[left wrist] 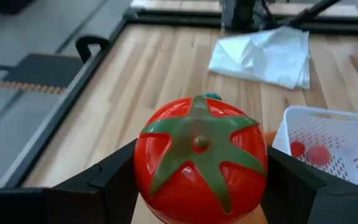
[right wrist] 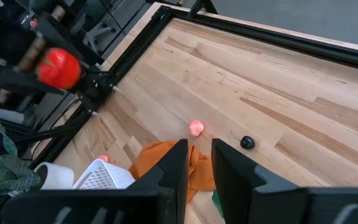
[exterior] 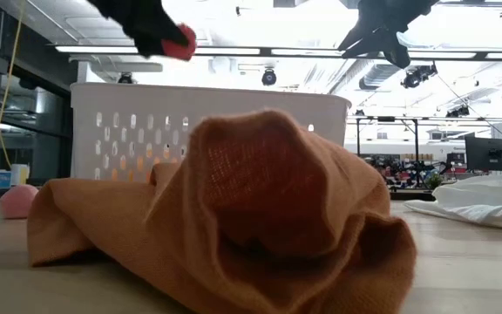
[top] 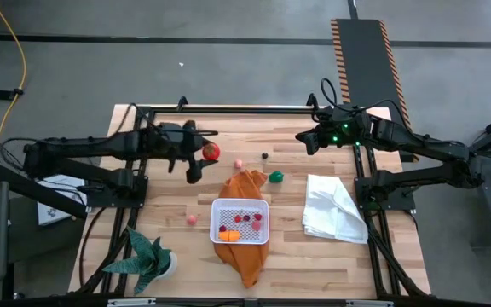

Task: Pick and placing Produce into tupperware
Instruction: Put the red tomato into the white basket

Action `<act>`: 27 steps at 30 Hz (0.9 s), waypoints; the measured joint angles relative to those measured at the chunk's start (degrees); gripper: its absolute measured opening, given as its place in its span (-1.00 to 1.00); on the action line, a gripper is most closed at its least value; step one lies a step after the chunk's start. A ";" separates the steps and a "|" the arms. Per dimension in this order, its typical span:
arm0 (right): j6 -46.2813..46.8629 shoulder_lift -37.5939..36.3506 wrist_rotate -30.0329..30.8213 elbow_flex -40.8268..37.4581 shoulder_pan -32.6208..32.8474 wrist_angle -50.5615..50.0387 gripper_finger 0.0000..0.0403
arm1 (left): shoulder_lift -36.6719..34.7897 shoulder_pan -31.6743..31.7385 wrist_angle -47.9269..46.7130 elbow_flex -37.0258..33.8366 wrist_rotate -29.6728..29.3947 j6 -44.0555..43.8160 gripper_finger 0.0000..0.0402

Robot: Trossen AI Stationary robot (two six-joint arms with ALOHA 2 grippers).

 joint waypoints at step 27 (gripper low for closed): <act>-4.09 0.00 0.00 -0.02 0.35 2.67 -0.69 | -0.25 -0.04 -20.99 21.32 8.50 -0.68 0.24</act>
